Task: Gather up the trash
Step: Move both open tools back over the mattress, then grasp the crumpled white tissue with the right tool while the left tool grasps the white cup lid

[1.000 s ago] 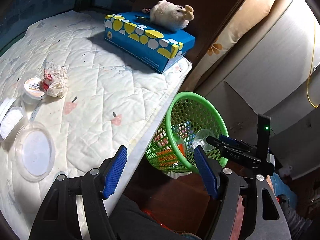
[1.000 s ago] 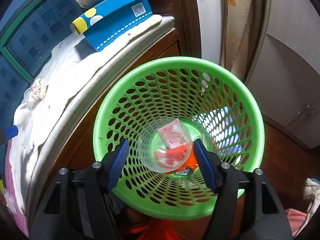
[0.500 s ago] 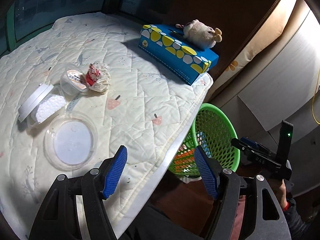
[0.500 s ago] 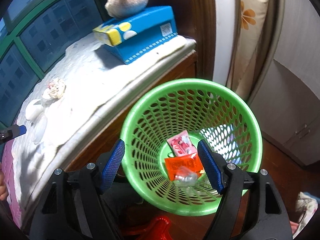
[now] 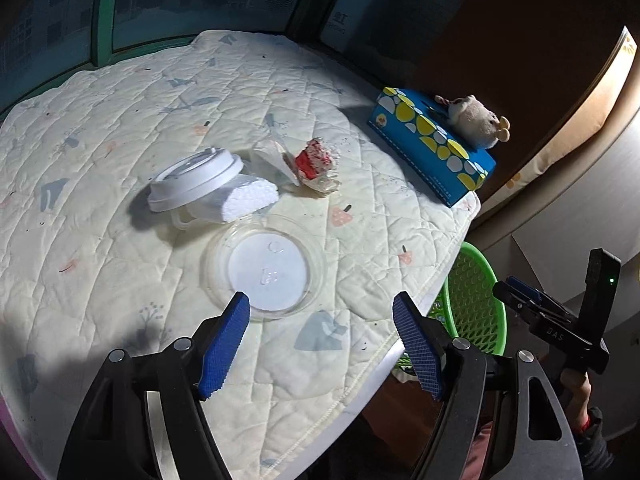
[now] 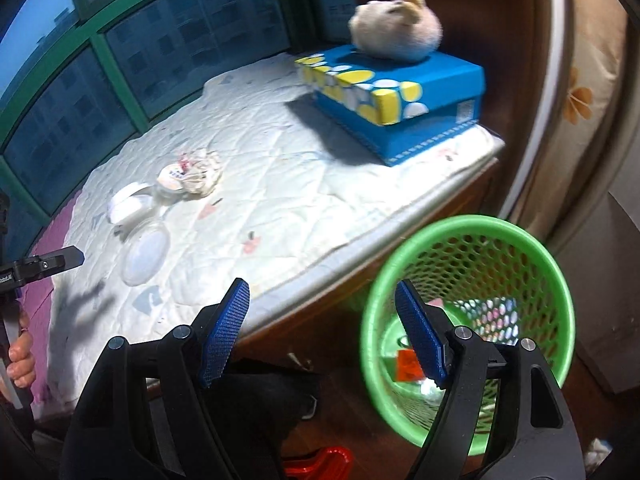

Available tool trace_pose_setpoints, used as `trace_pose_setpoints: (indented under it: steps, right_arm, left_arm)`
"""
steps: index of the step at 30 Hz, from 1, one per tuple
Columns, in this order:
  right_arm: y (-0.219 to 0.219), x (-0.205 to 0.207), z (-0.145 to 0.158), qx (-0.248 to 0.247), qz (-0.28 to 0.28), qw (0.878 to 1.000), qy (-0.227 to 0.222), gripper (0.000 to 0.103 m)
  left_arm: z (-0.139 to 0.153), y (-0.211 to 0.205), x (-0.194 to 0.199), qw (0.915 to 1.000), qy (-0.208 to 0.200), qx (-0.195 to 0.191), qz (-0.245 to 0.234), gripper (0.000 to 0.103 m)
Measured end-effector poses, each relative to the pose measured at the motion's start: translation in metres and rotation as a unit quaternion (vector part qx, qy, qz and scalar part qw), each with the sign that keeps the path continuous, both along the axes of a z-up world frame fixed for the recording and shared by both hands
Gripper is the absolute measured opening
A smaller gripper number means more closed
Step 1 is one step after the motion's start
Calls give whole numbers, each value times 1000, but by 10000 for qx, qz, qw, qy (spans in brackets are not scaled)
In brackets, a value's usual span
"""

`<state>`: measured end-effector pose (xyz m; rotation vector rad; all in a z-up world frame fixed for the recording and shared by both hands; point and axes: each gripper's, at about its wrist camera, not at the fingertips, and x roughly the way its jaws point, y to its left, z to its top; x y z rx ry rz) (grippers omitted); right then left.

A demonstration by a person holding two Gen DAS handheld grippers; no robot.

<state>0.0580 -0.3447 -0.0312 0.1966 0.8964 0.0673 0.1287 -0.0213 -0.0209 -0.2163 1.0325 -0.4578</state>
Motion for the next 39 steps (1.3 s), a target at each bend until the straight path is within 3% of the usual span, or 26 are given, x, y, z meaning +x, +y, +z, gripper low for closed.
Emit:
trace_pose_setpoints:
  steps: [13,26,27,29,39]
  right_arm:
    - [59,46,2,80,610,9981,-6,75]
    - [102,111,0,178,1016,9947,14,75]
    - [105,118,0,188,1042,9944,14,75]
    - [111,129,0,192,1099,9938,-8,75]
    - [126,182,-18,478,1081,9928,195,75]
  left_arm:
    - [-10,44,15,9980,168,-116,596,71]
    - [-5,74,56,9949,239,-77,977,71]
    - [-5,76,60,9948,242,-54,985,72]
    - [-4,77,66,9944,222,10,1029,82]
    - [-7,76,97,9950,255,170,953,83]
